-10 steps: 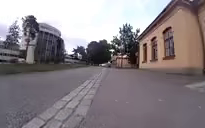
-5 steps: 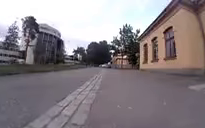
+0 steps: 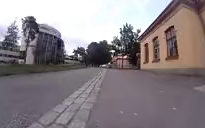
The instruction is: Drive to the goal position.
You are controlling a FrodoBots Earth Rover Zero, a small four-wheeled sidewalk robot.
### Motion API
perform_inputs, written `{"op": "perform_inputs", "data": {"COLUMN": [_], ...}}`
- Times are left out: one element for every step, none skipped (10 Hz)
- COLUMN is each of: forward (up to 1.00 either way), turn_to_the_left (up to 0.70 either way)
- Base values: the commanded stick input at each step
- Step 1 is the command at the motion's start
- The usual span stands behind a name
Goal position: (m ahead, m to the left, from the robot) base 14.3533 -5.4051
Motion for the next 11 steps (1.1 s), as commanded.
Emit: {"op": "perform_inputs", "data": {"forward": [0.45, 0.45, 0.45, 0.45, 0.45, 0.45, 0.45, 0.45, 0.45, 0.45, 0.45], "turn_to_the_left": [0.00, 0.00, 0.00, 0.00, 0.00, 0.00, 0.00, 0.00, 0.00, 0.00, 0.00]}}
